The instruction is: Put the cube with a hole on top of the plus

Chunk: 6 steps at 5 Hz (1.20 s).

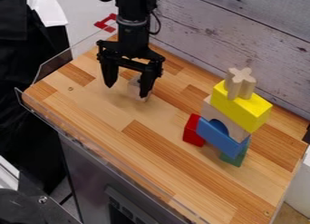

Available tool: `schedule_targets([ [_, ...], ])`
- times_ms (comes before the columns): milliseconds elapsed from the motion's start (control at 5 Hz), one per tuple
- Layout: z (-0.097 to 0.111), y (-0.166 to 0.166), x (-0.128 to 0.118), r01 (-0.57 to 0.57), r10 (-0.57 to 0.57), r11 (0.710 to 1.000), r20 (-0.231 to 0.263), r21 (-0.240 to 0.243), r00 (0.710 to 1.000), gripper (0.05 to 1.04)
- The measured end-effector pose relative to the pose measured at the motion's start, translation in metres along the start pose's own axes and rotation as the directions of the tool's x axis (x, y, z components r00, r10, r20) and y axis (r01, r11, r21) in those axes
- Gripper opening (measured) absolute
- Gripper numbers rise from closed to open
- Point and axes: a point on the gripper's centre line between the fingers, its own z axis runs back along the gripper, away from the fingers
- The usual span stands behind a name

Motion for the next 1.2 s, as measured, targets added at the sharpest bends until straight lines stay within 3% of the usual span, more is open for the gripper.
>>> schedule_targets([
  [400,-0.006,-0.002,0.011,-0.009,0.009,1.0,-0.006,-0.003,1.0,0.964],
  [600,-0.008,-0.002,0.012,-0.021,0.021,1.0,-0.003,-0.001,1.0,0.685],
  [800,-0.009,-0.002,0.01,-0.026,0.026,1.0,-0.008,-0.003,1.0,0.56],
  [1000,0.011,-0.002,-0.001,-0.015,0.016,0.999,-0.032,0.032,0.999,0.56],
  [1200,0.057,-0.012,-0.01,0.057,-0.055,0.993,-0.026,0.099,0.998,0.56],
])
